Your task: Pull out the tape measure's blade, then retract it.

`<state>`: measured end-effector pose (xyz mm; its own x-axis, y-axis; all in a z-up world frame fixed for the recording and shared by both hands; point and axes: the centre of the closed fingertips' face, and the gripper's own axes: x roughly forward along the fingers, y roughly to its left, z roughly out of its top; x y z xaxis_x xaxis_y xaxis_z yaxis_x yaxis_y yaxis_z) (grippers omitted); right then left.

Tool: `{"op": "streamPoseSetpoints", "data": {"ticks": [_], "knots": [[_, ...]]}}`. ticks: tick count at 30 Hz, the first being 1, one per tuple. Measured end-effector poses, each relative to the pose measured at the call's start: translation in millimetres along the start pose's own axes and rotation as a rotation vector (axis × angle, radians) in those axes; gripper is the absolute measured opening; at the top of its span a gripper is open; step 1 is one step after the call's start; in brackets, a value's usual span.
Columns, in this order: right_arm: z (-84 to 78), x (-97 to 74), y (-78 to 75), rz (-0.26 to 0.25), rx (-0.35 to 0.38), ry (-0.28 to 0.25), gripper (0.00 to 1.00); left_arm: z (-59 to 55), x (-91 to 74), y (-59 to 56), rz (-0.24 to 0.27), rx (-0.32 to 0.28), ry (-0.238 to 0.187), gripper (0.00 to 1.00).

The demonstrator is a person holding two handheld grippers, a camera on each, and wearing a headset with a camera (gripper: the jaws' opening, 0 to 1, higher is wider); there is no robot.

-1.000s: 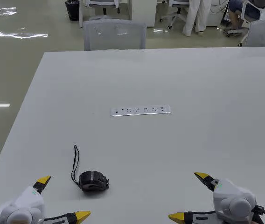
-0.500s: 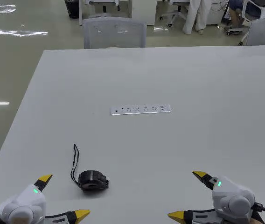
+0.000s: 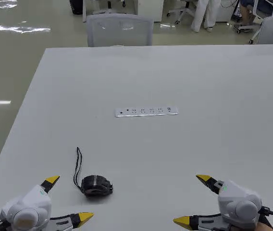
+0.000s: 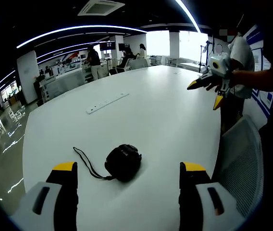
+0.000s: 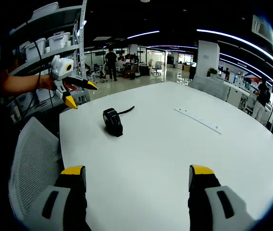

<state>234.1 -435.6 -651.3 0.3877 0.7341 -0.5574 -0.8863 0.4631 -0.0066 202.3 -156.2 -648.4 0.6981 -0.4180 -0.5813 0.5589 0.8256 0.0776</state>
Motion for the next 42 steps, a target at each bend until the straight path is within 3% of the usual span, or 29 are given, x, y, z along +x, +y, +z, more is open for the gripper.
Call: {"op": "streamPoseSetpoints", "data": {"ticks": [14,24,32,42], "knots": [[-2.0,20.4,-3.7,0.067,-0.064,0.021,0.82,-3.8,20.2,2.7,-0.053,0.059,0.035,0.75],[0.8,37.4,-5.5,0.116,-0.11,0.025,0.71,-10.3,35.3,7.0,-0.085,0.109,0.075,0.69],[2.1,53.1,-4.4,0.164,-0.15,0.027,0.62,-19.0,47.6,10.8,-0.12,0.167,0.114,0.63],[-0.1,73.3,-3.1,0.222,-0.165,0.032,0.59,-24.4,63.3,12.0,-0.176,0.25,0.159,0.56]]}}
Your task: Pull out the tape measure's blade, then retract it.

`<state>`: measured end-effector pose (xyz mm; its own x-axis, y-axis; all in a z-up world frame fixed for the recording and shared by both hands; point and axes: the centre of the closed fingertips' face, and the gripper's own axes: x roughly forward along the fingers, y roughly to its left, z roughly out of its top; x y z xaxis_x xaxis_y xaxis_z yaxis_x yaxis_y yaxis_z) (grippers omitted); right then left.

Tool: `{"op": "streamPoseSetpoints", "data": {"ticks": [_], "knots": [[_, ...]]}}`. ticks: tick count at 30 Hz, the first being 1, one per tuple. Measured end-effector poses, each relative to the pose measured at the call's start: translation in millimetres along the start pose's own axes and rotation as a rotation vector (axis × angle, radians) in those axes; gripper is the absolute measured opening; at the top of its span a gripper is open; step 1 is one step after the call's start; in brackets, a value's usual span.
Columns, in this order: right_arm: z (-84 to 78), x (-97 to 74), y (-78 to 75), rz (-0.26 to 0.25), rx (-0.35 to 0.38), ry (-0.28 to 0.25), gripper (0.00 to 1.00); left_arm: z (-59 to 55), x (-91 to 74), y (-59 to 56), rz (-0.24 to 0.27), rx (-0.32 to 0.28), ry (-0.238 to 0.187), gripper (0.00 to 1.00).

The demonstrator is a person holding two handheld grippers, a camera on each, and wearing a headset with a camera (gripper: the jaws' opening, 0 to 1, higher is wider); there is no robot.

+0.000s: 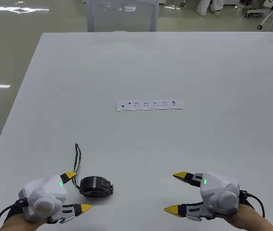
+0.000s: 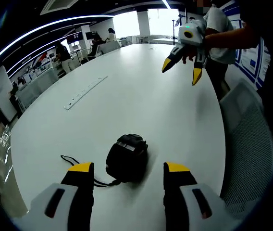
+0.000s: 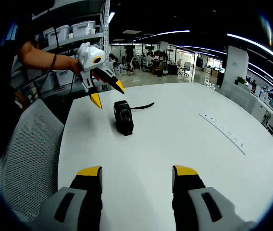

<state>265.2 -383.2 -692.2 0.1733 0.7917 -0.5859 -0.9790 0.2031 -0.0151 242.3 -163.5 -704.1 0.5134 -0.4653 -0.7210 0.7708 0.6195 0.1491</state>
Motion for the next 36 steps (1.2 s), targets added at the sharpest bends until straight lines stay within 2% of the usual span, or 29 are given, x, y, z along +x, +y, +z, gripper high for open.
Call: {"op": "streamPoseSetpoints", "data": {"ticks": [4,6,10,15,19,27,36], "knots": [[0.1,7.1,-0.3,0.019,-0.011,0.0,0.57,-0.5,7.5,1.4,-0.022,0.031,0.011,0.53],[-0.2,11.6,-0.7,0.029,-0.014,0.001,0.57,-1.6,11.9,3.2,-0.029,0.047,0.024,0.55],[0.5,20.2,-2.0,0.047,-0.023,0.002,0.55,-7.5,19.7,5.9,-0.053,0.095,0.058,0.51],[1.5,31.0,-3.3,0.064,-0.025,-0.001,0.55,-11.9,25.1,5.8,-0.104,0.13,0.077,0.51],[3.2,39.2,-3.1,0.08,-0.027,-0.004,0.55,-15.1,30.1,7.1,-0.127,0.147,0.089,0.48],[7.9,60.9,-1.1,0.118,-0.038,-0.013,0.53,-19.5,41.0,7.9,-0.182,0.227,0.124,0.38],[13.3,86.7,3.3,0.16,-0.048,-0.018,0.51,-24.0,47.6,7.1,-0.239,0.282,0.14,0.29]]}}
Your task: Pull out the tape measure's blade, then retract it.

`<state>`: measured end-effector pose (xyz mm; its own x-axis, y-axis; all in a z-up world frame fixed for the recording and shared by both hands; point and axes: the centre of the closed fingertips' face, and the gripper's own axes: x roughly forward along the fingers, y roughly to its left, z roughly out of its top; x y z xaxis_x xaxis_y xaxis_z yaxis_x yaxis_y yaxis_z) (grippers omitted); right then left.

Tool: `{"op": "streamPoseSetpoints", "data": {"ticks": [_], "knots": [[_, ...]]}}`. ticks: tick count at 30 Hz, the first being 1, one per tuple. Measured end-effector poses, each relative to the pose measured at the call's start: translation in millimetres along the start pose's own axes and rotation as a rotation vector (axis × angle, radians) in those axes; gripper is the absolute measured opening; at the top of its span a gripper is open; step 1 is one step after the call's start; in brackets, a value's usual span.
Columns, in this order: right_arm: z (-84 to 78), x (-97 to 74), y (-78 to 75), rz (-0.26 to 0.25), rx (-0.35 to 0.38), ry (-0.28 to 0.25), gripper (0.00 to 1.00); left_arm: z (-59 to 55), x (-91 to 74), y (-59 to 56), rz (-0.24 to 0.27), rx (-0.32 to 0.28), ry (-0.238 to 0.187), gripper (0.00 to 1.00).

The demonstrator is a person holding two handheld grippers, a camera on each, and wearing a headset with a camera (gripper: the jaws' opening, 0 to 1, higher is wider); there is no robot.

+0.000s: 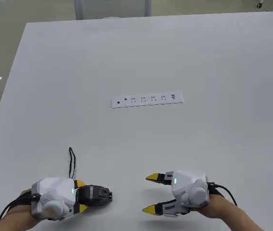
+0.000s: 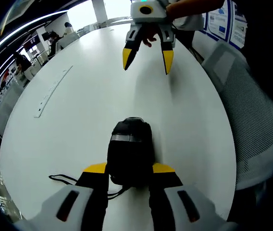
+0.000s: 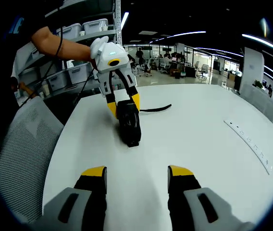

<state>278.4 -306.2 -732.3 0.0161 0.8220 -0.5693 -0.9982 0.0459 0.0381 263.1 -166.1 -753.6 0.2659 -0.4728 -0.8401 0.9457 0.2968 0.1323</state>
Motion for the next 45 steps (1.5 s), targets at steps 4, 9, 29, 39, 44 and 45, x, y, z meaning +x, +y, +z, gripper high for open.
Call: {"op": "streamPoseSetpoints", "data": {"ticks": [4,9,29,39,44,45], "knots": [[3.9,11.6,-0.1,0.02,-0.008,-0.006,0.5,-0.5,1.2,-0.1,-0.022,0.004,-0.005,0.29],[8.9,25.9,0.2,0.043,-0.015,-0.018,0.47,0.6,1.3,-1.2,-0.037,0.015,-0.016,0.28],[21.2,75.2,6.6,0.116,-0.03,-0.034,0.32,0.4,1.1,-0.8,-0.024,-0.037,-0.061,0.26],[20.2,92.7,11.4,0.147,-0.089,-0.009,0.26,-0.3,-0.1,-0.3,-0.022,-0.044,-0.083,0.26],[19.7,98.6,11.9,0.152,-0.1,-0.001,0.22,-0.8,-1.0,0.4,-0.016,-0.058,-0.099,0.26],[18.5,100.2,11.7,0.151,-0.105,0.006,0.21,-1.1,-1.2,0.5,-0.015,-0.061,-0.1,0.26]]}}
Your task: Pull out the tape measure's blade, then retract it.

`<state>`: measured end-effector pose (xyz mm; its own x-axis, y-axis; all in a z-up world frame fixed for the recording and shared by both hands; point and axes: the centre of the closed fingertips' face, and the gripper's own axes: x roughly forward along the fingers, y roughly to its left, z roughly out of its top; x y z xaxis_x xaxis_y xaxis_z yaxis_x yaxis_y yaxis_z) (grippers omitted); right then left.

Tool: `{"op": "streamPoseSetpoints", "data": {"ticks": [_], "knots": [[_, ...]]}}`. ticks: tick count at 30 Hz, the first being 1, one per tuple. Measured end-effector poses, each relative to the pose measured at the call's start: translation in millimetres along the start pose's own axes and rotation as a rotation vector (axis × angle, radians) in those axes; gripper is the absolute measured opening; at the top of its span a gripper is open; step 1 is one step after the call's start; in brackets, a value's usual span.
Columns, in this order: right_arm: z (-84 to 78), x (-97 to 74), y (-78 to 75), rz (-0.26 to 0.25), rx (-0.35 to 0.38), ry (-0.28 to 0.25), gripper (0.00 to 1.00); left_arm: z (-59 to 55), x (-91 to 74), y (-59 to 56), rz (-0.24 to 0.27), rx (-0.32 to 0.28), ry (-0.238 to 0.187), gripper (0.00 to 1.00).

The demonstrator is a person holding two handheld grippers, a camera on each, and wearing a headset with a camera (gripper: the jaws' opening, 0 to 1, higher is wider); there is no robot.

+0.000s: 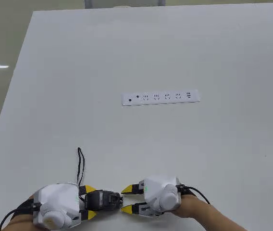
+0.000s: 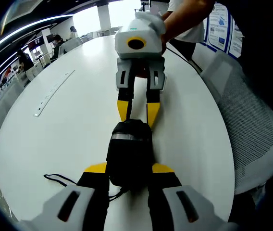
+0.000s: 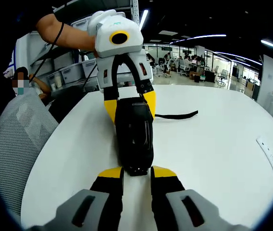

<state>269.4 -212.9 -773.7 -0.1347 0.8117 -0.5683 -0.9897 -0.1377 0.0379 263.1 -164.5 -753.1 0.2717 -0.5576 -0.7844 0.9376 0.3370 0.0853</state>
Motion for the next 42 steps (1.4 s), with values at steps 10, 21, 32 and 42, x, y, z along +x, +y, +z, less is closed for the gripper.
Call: {"op": "streamPoseSetpoints", "data": {"ticks": [10,21,32,42], "knots": [[-1.7,2.1,0.4,0.007,-0.026,0.009,0.17,0.1,-0.5,0.3,0.0,-0.007,-0.017,0.26],[-6.0,5.6,5.0,0.002,-0.024,0.028,0.12,-0.8,-0.7,-0.3,-0.004,-0.007,-0.021,0.26],[-1.6,4.2,1.3,0.012,-0.034,0.02,0.11,-0.8,-1.3,0.5,0.0,-0.023,-0.03,0.26],[1.5,2.9,-2.0,0.03,-0.037,0.023,0.11,-1.2,-1.3,1.1,0.002,-0.029,-0.031,0.27]]}}
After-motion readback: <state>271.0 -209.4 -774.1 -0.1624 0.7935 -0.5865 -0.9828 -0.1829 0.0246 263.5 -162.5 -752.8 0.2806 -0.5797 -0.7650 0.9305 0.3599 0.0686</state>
